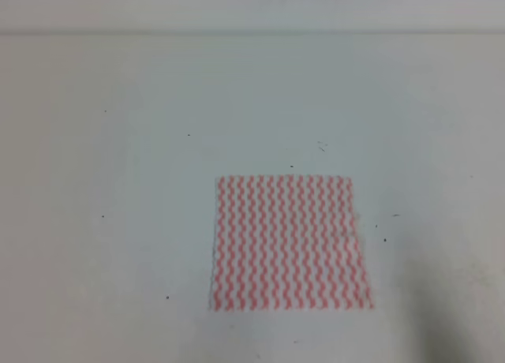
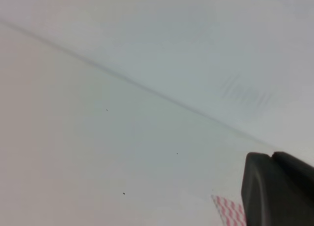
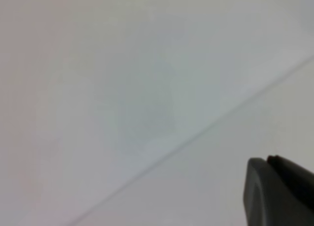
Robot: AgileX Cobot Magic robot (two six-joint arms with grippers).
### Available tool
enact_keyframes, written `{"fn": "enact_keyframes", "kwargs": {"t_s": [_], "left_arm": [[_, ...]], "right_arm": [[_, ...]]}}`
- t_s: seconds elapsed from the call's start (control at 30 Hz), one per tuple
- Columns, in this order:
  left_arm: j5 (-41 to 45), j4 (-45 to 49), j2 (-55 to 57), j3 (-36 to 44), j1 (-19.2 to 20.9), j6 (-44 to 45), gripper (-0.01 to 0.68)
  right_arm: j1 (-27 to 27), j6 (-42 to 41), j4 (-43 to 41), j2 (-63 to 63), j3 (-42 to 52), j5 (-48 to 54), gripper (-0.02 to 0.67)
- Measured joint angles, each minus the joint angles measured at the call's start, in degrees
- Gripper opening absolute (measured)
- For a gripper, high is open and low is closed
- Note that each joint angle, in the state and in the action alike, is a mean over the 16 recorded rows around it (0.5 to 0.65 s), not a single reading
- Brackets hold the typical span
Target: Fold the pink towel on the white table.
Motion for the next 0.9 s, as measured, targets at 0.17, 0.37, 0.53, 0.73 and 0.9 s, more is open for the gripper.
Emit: {"fn": "enact_keyframes", "kwargs": {"t_s": [0.17,0.37,0.53,0.73,0.9], "left_arm": [[0.51,-2.1,1.42,-0.25,0.0,-0.44,-0.005],[2.6,-3.56,7.34,-3.17,0.0,-0.47,-0.005],[6.2,-3.55,16.22,-8.53,0.01,0.49,-0.005],[11.03,-4.53,29.02,-16.68,0.01,5.71,-0.004],[13.01,-10.23,38.88,-21.63,0.01,15.79,-0.005]], "right_arm": [[-0.01,-0.15,0.27,1.45,-2.21,5.8,-0.018],[0.0,-3.46,-0.04,6.19,-8.36,15.09,-0.018],[0.0,-7.3,-0.37,12.2,-15.15,23.02,-0.018],[0.01,-12.18,-0.47,20.45,-22.05,32.53,-0.018],[0.0,-14.19,0.23,26.69,-24.76,37.73,-0.018]]}}
